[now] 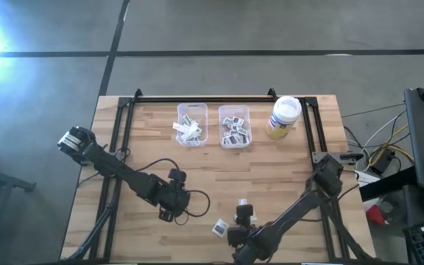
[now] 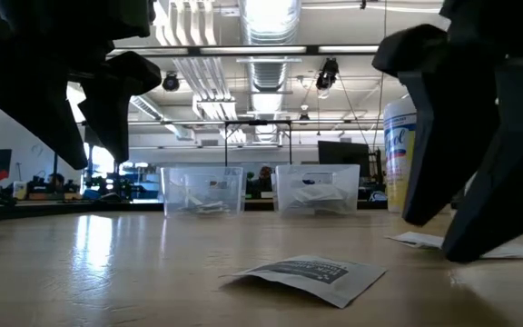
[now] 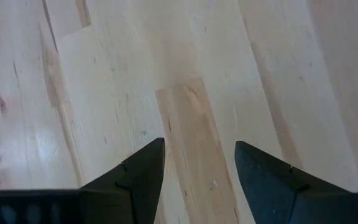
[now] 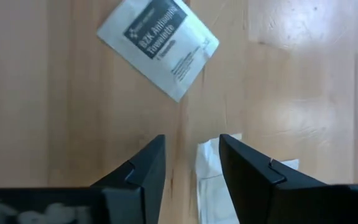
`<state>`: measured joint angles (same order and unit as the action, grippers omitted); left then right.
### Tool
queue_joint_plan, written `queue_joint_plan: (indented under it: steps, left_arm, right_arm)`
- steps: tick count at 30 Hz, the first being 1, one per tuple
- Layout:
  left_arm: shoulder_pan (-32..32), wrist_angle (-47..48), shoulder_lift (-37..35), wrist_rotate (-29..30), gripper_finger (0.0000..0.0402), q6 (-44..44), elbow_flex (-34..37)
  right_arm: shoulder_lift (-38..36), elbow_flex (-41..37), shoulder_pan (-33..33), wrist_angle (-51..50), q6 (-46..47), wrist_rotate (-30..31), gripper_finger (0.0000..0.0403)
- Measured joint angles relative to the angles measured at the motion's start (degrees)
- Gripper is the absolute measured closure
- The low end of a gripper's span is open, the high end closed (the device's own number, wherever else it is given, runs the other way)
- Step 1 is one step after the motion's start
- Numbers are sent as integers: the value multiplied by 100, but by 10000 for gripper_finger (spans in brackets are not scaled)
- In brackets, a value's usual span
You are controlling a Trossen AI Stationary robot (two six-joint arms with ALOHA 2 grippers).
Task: Pick & Place First Aid Supplies
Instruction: Put the green bandage pack into the left transparent bin
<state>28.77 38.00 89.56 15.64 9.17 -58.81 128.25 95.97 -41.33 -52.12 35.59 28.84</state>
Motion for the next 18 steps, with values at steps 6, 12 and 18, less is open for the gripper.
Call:
queue_joint_plan:
  steps: [6, 12, 18]
  left_arm:
    - [0, -1, -1, 7, 195, -1, 0]
    - [0, -2, -2, 8, 195, 0, 0]
    - [0, -3, -2, 8, 195, 0, 0]
  right_arm:
    - [104, -1, 32, -42, 92, 264, 252]
    - [119, -69, 79, -182, 366, 268, 258]
    - [101, -196, 86, -155, 528, 193, 259]
